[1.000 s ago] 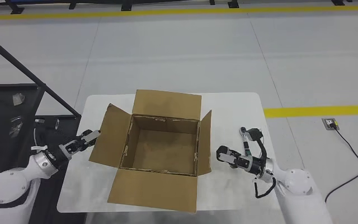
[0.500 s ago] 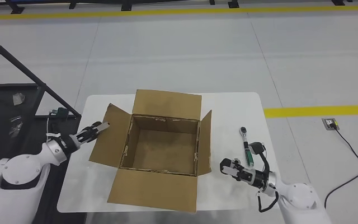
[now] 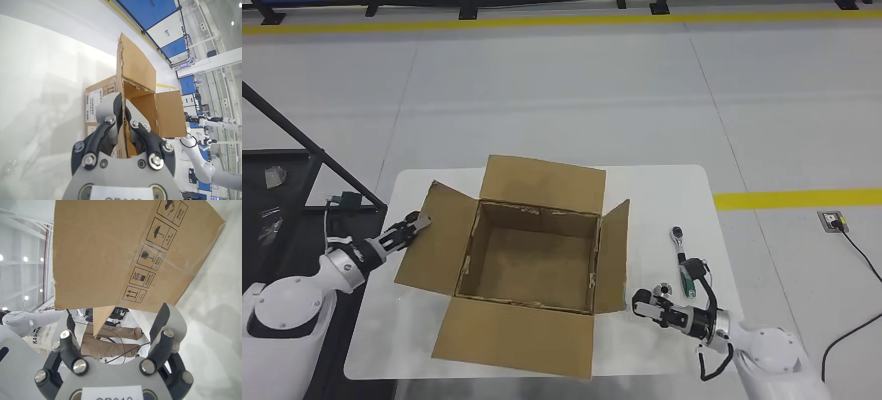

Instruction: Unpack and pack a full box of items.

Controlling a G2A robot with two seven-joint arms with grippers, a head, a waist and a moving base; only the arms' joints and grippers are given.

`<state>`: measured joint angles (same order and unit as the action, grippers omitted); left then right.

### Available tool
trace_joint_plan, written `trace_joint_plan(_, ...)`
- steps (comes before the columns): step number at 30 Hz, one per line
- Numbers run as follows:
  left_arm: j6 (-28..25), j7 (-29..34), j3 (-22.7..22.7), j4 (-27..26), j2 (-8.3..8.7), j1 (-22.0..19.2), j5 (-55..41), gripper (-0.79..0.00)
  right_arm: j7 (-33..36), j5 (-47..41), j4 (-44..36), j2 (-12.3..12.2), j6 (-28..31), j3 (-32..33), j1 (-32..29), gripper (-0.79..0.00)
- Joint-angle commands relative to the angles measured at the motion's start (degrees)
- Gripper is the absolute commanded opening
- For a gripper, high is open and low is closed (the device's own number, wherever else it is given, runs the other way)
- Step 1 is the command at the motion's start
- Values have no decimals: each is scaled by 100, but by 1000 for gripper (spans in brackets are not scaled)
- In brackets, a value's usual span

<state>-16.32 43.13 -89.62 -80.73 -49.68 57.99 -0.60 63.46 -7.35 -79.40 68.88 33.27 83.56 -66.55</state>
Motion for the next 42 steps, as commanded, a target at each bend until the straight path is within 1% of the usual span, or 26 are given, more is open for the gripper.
trace_joint_plan(1, 7, -46, -30, 16, 5, 17, 30, -785, 3, 8, 11, -14, -5, -24, 16, 0)
trace_joint_plan(8, 141, -210, -82, 189, 2, 42, -48, -785, -47, 76, -2, -60, -85, -135, 72, 0)
trace_joint_plan(13, 199, -284, -121, 315, -10, 60, -293, -785, -178, 185, -47, -92, -346, -185, 98, 0)
trace_joint_plan(19, 131, -278, -189, 332, -8, 141, -417, -785, -358, 214, -80, -125, -657, -189, 80, 0)
trace_joint_plan(29, 87, -194, -231, 291, 0, 303, -467, -785, -358, 214, -80, -125, -657, -189, 80, 0)
trace_joint_plan(30, 87, -183, -227, 293, -1, 307, -484, -720, -358, 214, -80, -125, -657, -189, 80, 0)
trace_joint_plan(31, 94, -171, -227, 303, -2, 310, -507, -465, -435, 263, -147, -125, -687, -217, 65, 0)
trace_joint_plan(32, 103, -166, -241, 315, -1, 314, -541, 0, -474, 366, -205, -129, -770, -252, 65, 0)
trace_joint_plan(34, 124, -139, -308, 329, 3, 331, -669, 0, -504, 759, -312, -152, -1088, -292, 119, 0)
trace_joint_plan(37, 71, -104, -500, 332, 12, 408, -1014, 0, -588, 1700, -642, -202, -1673, -359, 90, 0)
trace_joint_plan(39, 46, -49, -656, 331, 20, 480, -1305, 0, -668, 2275, -959, -240, -2179, -342, -24, 0)
trace_joint_plan(40, 37, -33, -731, 331, 22, 515, -1461, 0, -761, 2506, -1101, -255, -2496, -309, -109, 0)
trace_joint_plan(42, 60, 17, -865, 341, 24, 580, -1789, 0, -721, 3120, -1412, -289, -3253, -323, -236, 0)
